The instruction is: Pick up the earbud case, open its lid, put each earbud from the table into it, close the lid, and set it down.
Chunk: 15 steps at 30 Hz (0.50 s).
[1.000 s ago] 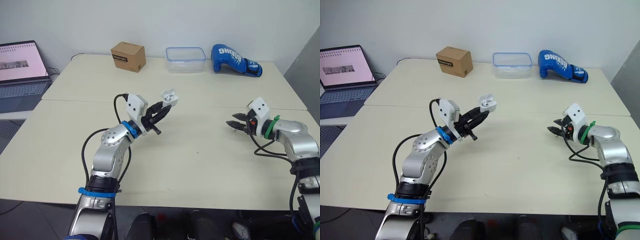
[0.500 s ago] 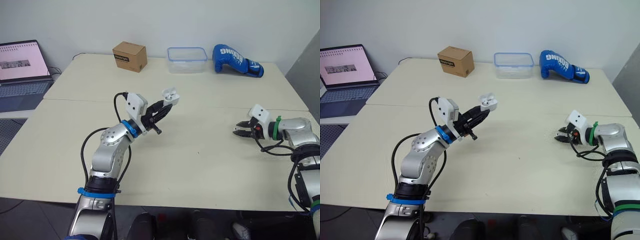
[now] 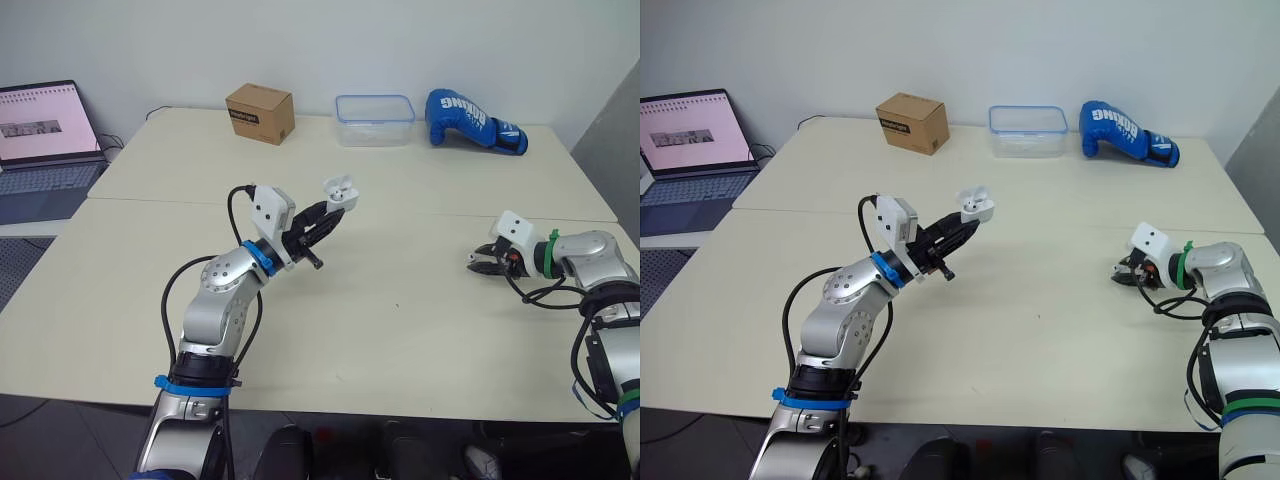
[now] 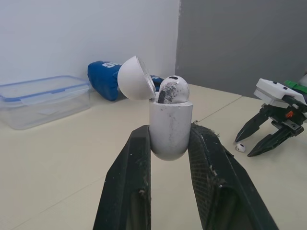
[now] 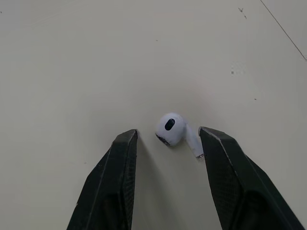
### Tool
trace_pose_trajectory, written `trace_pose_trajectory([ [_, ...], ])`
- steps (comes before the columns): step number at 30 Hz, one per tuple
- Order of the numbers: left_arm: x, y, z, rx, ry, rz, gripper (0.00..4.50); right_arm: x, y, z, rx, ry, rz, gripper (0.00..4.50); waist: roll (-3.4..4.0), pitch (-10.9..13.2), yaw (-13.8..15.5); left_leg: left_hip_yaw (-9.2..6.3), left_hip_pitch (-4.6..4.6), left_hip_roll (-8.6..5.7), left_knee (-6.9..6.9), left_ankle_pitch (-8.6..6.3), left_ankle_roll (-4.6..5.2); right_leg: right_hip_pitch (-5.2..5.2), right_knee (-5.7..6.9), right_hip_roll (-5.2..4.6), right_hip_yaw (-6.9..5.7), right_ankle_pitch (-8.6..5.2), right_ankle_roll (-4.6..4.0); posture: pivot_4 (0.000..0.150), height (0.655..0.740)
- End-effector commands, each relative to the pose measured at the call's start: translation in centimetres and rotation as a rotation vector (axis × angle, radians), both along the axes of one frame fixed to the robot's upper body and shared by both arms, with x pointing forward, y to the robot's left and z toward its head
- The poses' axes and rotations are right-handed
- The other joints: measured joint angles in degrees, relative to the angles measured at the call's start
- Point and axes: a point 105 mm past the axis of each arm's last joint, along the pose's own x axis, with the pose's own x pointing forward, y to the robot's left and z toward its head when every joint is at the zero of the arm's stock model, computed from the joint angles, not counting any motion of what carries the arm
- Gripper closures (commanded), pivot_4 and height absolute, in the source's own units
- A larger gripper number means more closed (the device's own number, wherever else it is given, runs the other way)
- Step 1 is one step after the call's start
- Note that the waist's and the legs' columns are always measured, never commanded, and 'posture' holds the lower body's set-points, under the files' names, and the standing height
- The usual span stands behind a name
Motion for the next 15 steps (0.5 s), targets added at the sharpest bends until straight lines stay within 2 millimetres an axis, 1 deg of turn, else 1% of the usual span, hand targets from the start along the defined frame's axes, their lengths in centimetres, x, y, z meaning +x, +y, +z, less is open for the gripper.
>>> trace_pose_trajectory([
  [1,-0.5,-0.3,1.2,-0.014,-0.049,-0.021,3.77,0.3,-0.1,0.5,0.001,-0.006,-0.016,2.95,0.00,0.0,0.0,0.01,0.01,0.00,0.01,0.00,0.00,0.01,0.00,0.00,0.01,0.00,0.00,0.150,0.7400],
  [4,-0.5,-0.4,1.2,-0.014,-0.048,-0.022,3.77,0.3,-0.1,0.5,0.013,-0.003,-0.021,3.95,0.00,0.0,0.0,0.01,0.02,0.00,0.02,0.00,0.00,0.02,0.02,0.00,0.01,0.01,0.00,0.150,0.7400],
  [5,-0.5,-0.4,1.2,-0.014,-0.048,-0.022,3.77,0.2,-0.1,0.5,0.012,-0.003,-0.020,4.18,0.00,0.0,0.0,-0.01,0.02,0.00,0.02,0.00,0.00,0.03,0.03,-0.01,0.00,0.01,0.00,0.150,0.7400],
  [12,-0.6,-0.6,1.1,-0.014,-0.045,-0.025,3.77,0.0,-0.6,0.9,0.041,-0.004,-0.033,4.19,0.00,0.0,0.0,0.01,0.04,0.00,0.02,0.00,0.00,0.03,0.04,-0.01,0.01,0.01,0.00,0.150,0.7400],
  [15,-0.6,-0.6,1.1,-0.012,-0.045,-0.024,3.77,-0.2,-1.3,1.2,0.035,-0.004,-0.054,4.19,0.01,0.0,0.0,0.00,0.03,-0.01,0.02,0.00,0.00,0.03,0.04,-0.01,0.00,0.01,0.00,0.150,0.7400],
])
